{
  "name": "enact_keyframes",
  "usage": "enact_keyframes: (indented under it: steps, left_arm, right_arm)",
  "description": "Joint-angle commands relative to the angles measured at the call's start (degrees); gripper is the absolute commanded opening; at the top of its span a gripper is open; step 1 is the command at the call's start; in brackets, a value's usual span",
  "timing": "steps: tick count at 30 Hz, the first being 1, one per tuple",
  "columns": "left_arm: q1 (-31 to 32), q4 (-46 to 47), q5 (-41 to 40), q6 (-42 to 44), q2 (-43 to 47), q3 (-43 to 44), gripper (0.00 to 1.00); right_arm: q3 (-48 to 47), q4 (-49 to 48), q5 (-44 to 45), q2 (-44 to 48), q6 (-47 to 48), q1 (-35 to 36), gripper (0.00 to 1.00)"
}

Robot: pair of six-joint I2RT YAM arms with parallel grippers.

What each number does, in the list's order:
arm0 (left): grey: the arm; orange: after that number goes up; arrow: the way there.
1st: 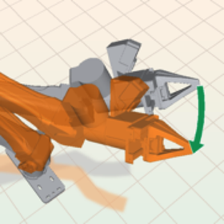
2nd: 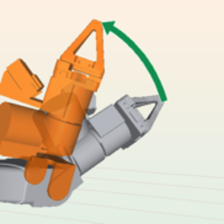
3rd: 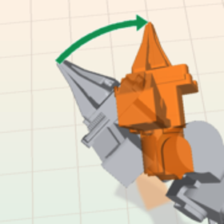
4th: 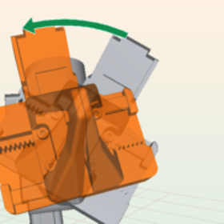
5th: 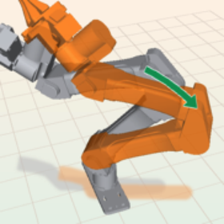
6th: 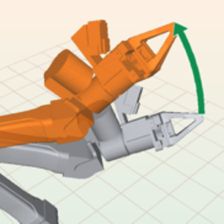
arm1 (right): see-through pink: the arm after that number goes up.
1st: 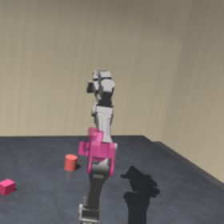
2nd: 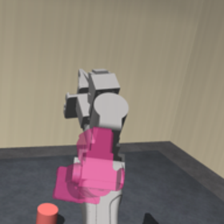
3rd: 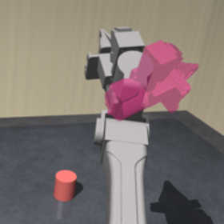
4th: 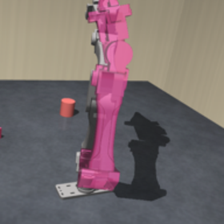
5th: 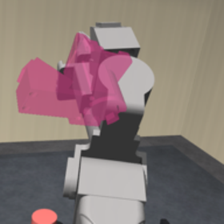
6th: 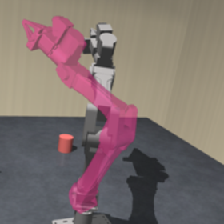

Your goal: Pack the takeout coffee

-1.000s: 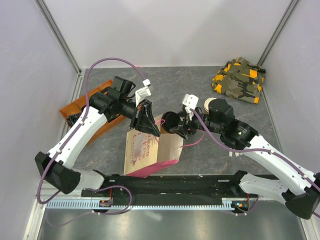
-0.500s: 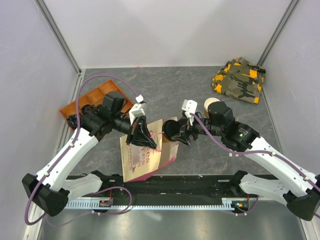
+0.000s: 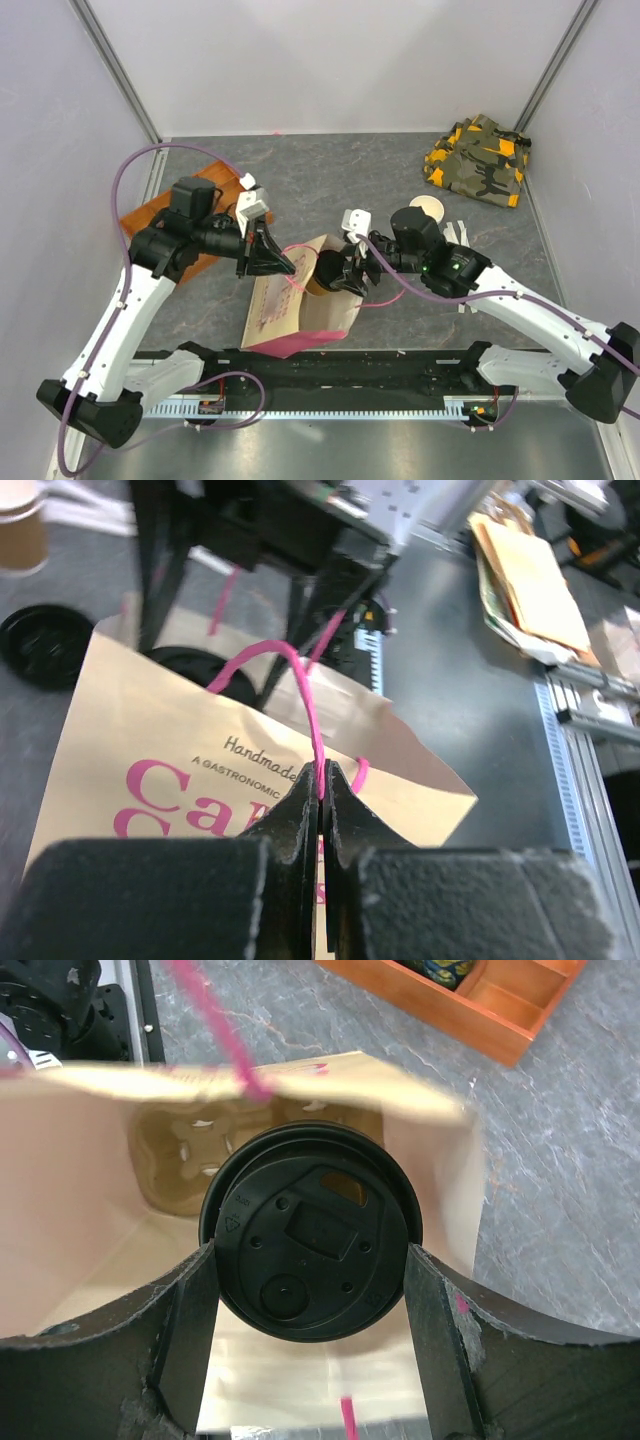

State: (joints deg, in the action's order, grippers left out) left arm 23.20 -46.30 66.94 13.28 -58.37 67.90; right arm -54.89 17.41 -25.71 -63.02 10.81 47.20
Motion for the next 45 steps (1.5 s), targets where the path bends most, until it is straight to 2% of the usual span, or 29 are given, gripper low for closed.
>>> enact_keyframes:
  steps: [1,6,10,13,14,18,26,34,37,39,45]
  left_arm:
    - [-6.84,-7.83,-4.0,-2.2,0.97,3.29,0.03]
    - [-10.71,-13.53,-8.14,-0.71,1.85,3.65,0.08]
    - [-12.65,-15.31,-5.94,2.27,3.26,1.37,0.02]
    - [-15.54,-15.04,-4.19,2.98,4.49,-0.66,0.02]
    - [-17.29,-15.22,-1.4,3.5,4.67,-1.01,0.02]
    - [-18.89,-16.88,2.23,6.93,5.37,-2.24,0.02]
    - [-22.05,-23.29,5.92,16.24,2.21,-2.16,0.02]
    - [-26.62,-34.72,8.46,30.91,-3.15,2.32,0.02]
    - [-28.21,-37.53,8.39,33.99,-5.08,4.17,0.02]
    - [-28.47,-41.74,8.39,39.95,-6.05,5.31,0.02]
    - [-28.65,-41.85,5.75,44.46,-4.74,4.79,0.02]
  right_arm:
    - [-3.81,-3.17,0.75,-2.71,0.79,1.49,0.45]
    - [-5.48,-3.17,3.3,-5.35,1.67,5.26,0.44]
    - [-6.37,-8.24,4.8,-7.99,-0.43,6.24,0.44]
    - [-7.33,-10.46,6.2,-10.36,-0.18,8.17,0.43]
    - [-7.33,-10.99,6.64,-10.89,0.17,8.95,0.43]
    - [-6.28,-13.8,7.96,-13.08,3.6,10.1,0.43]
    - [-4.08,-20.92,12.17,-17.3,9.32,11.07,0.42]
    - [-4.0,-19.43,13.5,-19.86,12.92,11.34,0.41]
    - [-4.17,-19.43,13.94,-20.82,13.36,11.34,0.41]
    - [-4.6,-19.78,14.03,-22.31,13.45,11.34,0.41]
    - [-6.71,-20.14,16.39,-26.0,13.98,11.34,0.41]
